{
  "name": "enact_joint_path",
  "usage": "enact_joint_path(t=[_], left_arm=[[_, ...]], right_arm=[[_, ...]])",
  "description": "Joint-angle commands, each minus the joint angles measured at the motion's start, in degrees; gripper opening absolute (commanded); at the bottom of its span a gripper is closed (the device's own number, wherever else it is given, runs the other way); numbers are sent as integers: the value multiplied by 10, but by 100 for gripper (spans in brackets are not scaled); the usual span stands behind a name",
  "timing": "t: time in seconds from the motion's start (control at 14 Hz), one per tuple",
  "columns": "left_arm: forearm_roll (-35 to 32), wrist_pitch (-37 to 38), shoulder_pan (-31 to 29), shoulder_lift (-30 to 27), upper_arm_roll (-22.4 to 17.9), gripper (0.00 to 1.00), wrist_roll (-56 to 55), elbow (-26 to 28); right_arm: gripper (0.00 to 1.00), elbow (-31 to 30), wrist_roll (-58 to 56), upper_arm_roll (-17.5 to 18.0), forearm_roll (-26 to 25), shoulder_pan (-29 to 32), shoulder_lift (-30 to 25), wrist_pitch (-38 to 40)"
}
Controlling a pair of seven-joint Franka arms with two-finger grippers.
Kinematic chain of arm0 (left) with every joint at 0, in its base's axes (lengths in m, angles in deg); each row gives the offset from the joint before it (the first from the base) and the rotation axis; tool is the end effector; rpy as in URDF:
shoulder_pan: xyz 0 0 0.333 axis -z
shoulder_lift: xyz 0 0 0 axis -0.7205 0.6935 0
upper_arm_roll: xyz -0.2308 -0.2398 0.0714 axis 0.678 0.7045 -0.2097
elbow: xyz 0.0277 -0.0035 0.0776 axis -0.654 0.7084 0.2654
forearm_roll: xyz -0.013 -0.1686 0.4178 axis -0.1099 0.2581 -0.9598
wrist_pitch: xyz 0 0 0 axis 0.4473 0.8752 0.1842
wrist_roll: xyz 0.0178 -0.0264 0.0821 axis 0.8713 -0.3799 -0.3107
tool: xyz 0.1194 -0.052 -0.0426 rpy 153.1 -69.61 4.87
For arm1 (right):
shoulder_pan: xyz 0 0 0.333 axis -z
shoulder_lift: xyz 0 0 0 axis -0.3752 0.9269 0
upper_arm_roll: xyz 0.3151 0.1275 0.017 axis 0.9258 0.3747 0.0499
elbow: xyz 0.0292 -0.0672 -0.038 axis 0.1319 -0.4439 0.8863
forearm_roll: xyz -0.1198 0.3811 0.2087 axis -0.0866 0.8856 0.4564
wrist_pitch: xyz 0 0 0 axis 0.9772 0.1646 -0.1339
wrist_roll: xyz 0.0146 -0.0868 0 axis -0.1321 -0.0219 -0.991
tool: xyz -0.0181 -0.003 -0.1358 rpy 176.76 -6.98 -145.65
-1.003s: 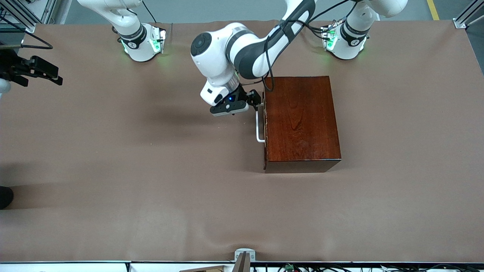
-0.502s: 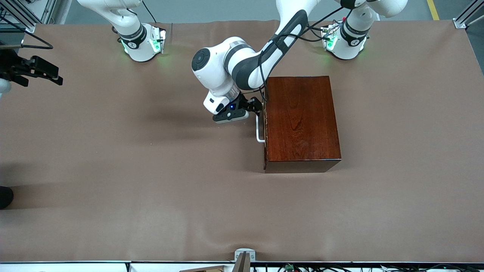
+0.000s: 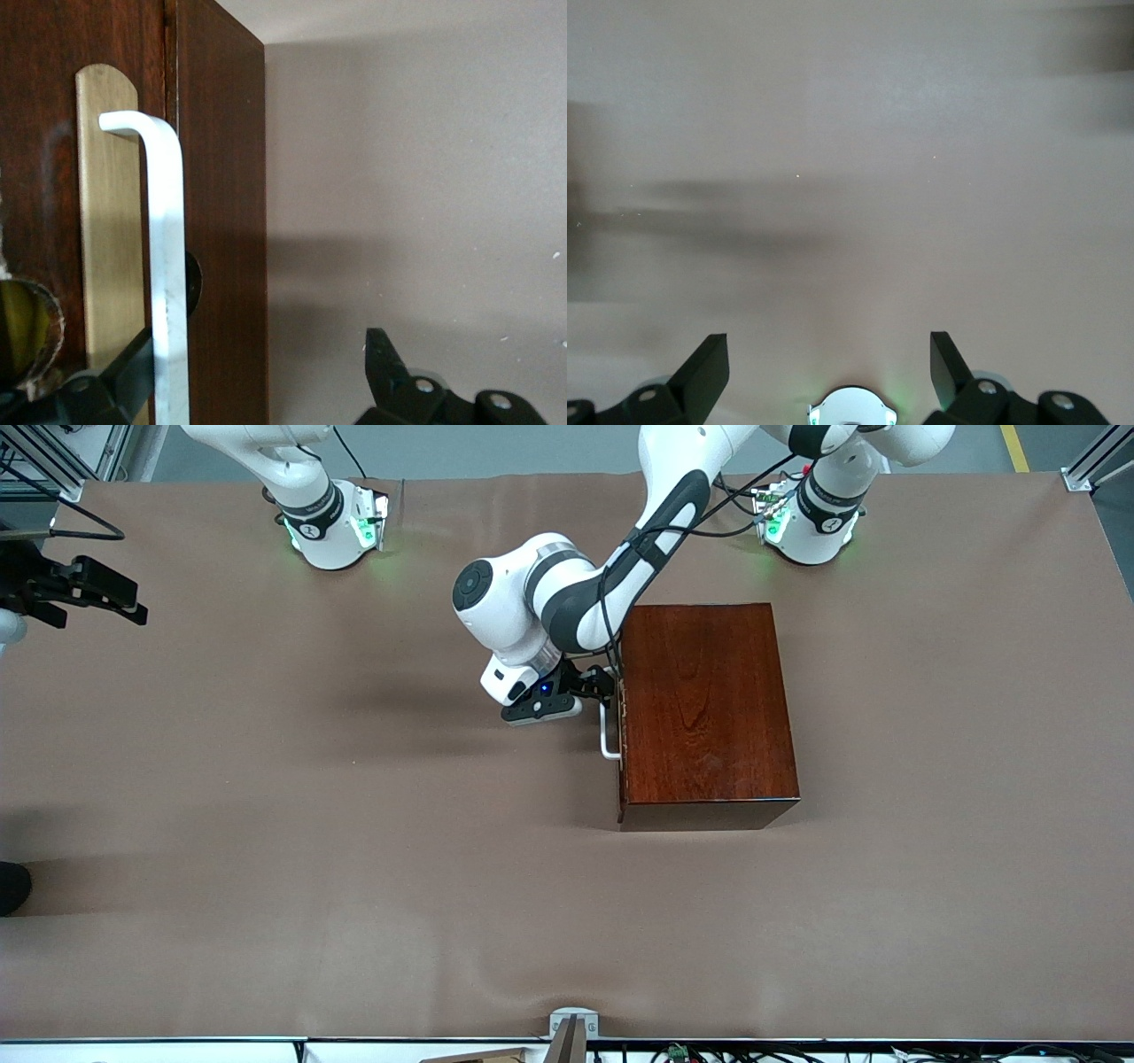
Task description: Open drawer, take yellow block, close drawer
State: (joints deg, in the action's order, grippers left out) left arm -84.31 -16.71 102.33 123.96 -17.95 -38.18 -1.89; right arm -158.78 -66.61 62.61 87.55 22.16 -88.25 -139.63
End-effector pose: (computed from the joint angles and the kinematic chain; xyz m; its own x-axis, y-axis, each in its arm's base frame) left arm 0.4839 -0.6213 0.2381 0.9946 -0.0347 0.0979 0.0051 -0.9250 -0.3800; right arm 0.5788 0.0024 0.6601 0.9932 0.0244 -0.1139 0.0220 -0.9995 -0.0224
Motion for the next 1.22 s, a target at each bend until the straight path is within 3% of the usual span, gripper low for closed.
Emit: enact_joint_path(t=[0.0, 0.5, 1.15], left_arm=[[-15, -38, 5, 20, -3, 100, -41, -19], [37, -135, 5, 28, 3, 100, -140, -20], [54, -257, 7, 47, 18, 100, -258, -23]], right_arm=[[100, -9, -3, 2, 4, 3, -13, 0], [100, -7, -4, 2, 4, 1, -12, 0], [100, -6, -4, 2, 5, 3, -11, 0]])
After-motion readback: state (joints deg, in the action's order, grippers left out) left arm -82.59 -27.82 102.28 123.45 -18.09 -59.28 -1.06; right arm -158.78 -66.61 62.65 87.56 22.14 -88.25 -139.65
